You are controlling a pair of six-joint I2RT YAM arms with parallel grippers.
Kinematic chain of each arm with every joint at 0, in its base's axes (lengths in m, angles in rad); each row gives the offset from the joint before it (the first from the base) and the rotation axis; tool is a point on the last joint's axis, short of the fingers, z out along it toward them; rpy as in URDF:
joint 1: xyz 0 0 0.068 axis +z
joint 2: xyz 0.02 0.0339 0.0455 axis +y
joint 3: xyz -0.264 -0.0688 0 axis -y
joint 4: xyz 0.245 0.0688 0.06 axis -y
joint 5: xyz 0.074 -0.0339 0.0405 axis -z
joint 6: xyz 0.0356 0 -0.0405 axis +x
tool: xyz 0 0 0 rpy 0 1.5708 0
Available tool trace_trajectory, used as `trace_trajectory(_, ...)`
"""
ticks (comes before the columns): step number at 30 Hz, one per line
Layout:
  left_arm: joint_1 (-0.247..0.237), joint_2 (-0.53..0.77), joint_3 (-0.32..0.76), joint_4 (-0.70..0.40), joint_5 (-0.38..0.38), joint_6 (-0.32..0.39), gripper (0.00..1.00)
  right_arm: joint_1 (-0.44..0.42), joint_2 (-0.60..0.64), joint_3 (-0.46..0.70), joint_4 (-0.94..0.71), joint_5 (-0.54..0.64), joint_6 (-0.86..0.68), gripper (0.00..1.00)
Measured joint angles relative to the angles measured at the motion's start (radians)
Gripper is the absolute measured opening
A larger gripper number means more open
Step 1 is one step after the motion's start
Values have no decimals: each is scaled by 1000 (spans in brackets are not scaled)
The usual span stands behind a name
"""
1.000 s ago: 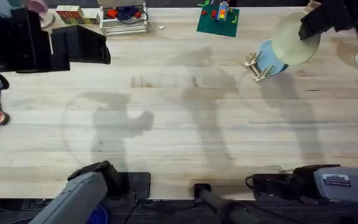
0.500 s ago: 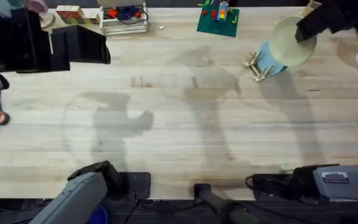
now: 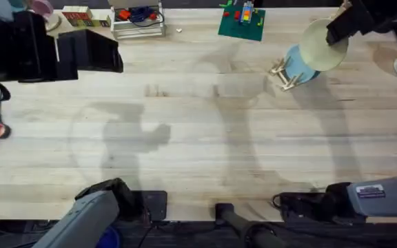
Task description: Pick up the plates from the table one by one and place each into a slot on the dish rack.
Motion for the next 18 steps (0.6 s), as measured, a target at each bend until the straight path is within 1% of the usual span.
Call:
trace_trajectory(5,0,0,0,-2,0,0,995,-21,30,0,29,0,-3,30)
trace_trajectory(18,0,0,0,-2,0,0,995,-20,84,0,58,-4,2,30)
